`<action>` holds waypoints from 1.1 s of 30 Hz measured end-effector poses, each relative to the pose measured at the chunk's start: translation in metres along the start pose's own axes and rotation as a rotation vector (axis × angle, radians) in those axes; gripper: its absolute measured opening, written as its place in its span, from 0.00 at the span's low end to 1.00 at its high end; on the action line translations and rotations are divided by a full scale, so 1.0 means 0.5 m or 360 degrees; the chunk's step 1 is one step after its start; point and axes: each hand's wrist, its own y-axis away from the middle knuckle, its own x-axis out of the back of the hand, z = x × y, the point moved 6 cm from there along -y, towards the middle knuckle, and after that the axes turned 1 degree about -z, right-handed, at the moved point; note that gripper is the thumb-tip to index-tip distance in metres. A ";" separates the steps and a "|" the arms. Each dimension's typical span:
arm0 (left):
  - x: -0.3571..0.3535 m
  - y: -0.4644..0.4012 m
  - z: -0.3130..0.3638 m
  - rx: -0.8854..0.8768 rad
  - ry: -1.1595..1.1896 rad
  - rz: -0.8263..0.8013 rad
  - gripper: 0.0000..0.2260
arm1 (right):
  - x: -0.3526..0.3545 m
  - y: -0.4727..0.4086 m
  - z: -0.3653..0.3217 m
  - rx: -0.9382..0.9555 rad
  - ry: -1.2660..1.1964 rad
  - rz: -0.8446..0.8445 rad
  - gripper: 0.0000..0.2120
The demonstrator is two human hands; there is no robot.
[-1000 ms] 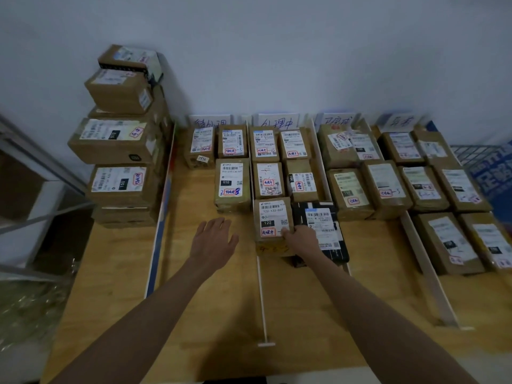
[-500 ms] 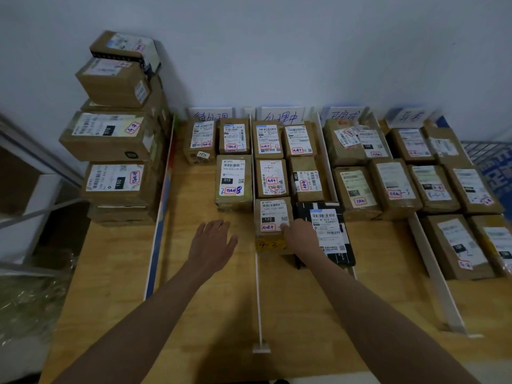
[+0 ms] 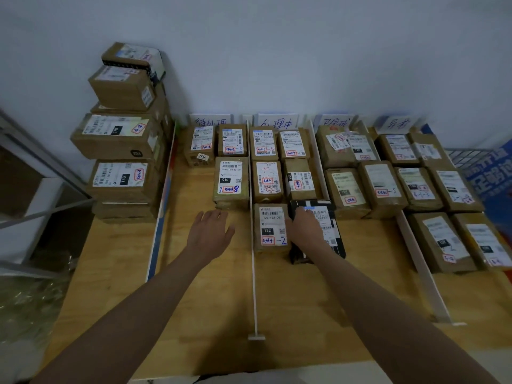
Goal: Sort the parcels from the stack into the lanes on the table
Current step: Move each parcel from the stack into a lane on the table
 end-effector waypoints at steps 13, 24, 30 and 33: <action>0.142 0.185 -0.020 0.0143 -0.0156 0.0274 0.23 | 0.102 0.217 -0.092 0.0660 0.0483 0.0371 0.25; 0.178 0.371 -0.138 0.0347 -0.0181 0.0380 0.19 | 0.044 0.371 -0.182 0.0764 0.0399 0.0354 0.20; 0.212 0.377 -0.242 0.0416 -0.0099 0.0490 0.18 | 0.007 0.362 -0.285 0.0796 0.0424 0.0314 0.21; 0.227 0.349 -0.316 0.0459 -0.0089 0.0457 0.19 | -0.016 0.339 -0.356 0.0806 0.0408 0.0299 0.23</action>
